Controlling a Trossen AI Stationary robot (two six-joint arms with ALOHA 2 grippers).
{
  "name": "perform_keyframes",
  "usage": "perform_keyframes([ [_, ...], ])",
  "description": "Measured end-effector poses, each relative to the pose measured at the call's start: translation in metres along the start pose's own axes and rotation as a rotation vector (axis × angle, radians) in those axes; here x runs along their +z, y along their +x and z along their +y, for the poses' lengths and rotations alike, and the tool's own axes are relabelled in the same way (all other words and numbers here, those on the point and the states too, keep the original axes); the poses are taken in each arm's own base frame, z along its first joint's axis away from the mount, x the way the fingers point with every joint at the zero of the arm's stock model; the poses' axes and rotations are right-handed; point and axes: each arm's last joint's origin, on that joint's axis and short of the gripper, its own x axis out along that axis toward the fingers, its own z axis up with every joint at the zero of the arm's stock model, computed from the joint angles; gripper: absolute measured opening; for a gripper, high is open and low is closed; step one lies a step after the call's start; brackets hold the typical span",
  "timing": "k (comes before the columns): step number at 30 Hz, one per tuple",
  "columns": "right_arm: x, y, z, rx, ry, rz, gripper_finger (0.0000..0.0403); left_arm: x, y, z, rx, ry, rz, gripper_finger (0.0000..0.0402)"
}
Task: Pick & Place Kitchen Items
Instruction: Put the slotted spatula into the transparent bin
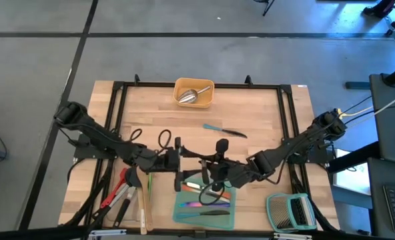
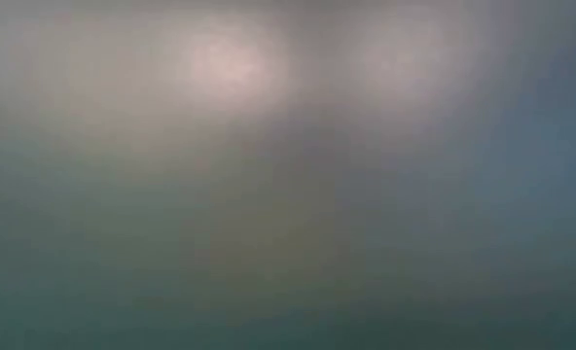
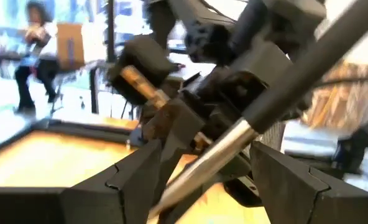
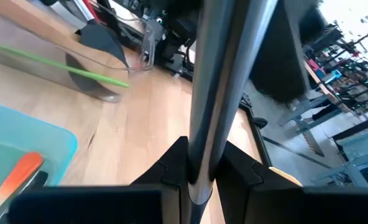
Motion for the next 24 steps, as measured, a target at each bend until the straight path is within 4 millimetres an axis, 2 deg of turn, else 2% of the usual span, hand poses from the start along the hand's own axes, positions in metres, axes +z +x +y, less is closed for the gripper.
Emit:
perform_keyframes([
  [4,-0.001,0.000,0.000,-0.001,-0.011,0.011,0.0055,0.007,-0.012,-0.003,0.056,-0.147,0.004,0.0239],
  [9,-0.002,0.000,0.000,-0.022,-0.012,0.018,0.0055,0.006,-0.018,-0.004,0.088,-0.494,0.031,0.0239],
  [14,-0.002,0.000,-0.001,-0.048,-0.018,0.031,0.0055,-0.007,-0.017,0.000,0.068,-0.795,0.183,0.0237],
  [16,-0.003,0.000,-0.001,-0.048,-0.023,0.032,0.0055,-0.012,-0.014,0.004,0.066,-0.971,0.265,0.0231],
  [20,-0.005,0.006,0.005,-0.092,-0.090,0.047,0.0055,-0.004,-0.008,0.016,0.010,-1.269,0.330,0.0217],
  [22,-0.005,0.010,0.008,-0.132,-0.118,0.048,0.0054,-0.002,-0.004,0.024,0.003,-1.335,0.342,0.0212],
  [24,-0.007,0.015,0.013,-0.189,-0.161,0.071,0.0054,0.001,-0.003,0.030,-0.007,-1.330,0.336,0.0208],
])
